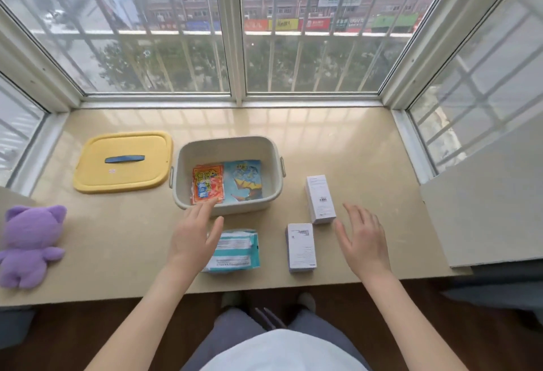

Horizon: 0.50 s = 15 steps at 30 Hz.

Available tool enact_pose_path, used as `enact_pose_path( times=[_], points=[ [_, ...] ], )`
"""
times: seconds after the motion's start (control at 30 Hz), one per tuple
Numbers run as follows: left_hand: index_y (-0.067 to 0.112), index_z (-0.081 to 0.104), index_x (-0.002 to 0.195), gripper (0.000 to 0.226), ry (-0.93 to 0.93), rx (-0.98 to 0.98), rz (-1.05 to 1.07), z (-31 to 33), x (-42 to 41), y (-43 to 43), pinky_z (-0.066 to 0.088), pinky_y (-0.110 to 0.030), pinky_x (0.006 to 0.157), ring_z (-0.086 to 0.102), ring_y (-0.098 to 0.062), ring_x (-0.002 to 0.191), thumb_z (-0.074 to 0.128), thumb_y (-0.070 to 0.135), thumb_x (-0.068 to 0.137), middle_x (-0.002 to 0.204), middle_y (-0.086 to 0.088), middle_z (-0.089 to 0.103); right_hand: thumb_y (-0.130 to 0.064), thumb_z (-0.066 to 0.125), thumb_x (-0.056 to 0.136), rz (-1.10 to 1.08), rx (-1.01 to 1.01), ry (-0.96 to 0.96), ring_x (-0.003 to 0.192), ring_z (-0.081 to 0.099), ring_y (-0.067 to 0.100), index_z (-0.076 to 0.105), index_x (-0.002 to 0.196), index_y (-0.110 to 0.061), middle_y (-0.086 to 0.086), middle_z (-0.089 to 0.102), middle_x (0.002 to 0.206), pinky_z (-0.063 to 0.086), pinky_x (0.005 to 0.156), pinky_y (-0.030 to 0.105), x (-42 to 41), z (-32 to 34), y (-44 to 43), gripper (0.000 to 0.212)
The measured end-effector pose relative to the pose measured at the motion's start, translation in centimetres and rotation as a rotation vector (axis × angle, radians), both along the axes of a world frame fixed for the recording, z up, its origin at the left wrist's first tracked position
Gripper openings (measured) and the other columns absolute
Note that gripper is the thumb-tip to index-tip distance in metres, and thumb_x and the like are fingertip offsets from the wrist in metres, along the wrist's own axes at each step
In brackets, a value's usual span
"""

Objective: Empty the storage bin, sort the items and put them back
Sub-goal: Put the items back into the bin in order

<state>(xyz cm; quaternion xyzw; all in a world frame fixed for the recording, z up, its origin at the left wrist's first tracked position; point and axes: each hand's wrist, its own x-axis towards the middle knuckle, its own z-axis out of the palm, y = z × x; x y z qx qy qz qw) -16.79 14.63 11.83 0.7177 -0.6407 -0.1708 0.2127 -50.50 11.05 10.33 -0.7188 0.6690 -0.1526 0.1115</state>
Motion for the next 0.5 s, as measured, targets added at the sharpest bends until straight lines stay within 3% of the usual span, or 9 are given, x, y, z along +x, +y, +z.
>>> enact_pose_path(
  times=[0.2, 0.33, 0.5],
  points=[
    [0.015, 0.047, 0.140, 0.046, 0.103, 0.100, 0.122, -2.6, -9.4, -0.8, 0.037, -0.036, 0.103, 0.046, -0.021, 0.127, 0.053, 0.027, 0.096, 0.135, -0.006, 0.054, -0.045, 0.037, 0.094, 0.109, 0.077, -0.042, 0.112, 0.057, 0.030, 0.056, 0.131, -0.009, 0.011, 0.061, 0.124, 0.047, 0.092, 0.043, -6.0, -1.9, -2.8, 0.055],
    [0.014, 0.044, 0.141, 0.049, 0.167, 0.171, 0.124, -4.8, -13.6, -1.8, 0.036, -0.032, 0.102, 0.046, -0.020, 0.125, 0.053, 0.028, 0.095, 0.133, -0.003, 0.053, -0.045, 0.037, 0.094, 0.180, 0.188, -0.073, 0.118, 0.054, 0.031, 0.052, 0.135, -0.010, 0.012, 0.058, 0.128, 0.045, 0.097, 0.044, -8.0, -4.6, -4.6, 0.057],
    [0.014, 0.037, 0.144, 0.055, 0.220, 0.273, 0.141, -9.7, -16.7, -3.9, 0.032, -0.031, 0.106, 0.040, -0.019, 0.132, 0.055, 0.029, 0.095, 0.141, -0.003, 0.047, -0.025, 0.056, 0.097, 0.176, 0.338, -0.209, 0.136, 0.039, 0.028, 0.045, 0.143, -0.012, 0.012, 0.047, 0.142, 0.033, 0.111, 0.037, -8.8, -10.0, -7.4, 0.049]
  ],
)
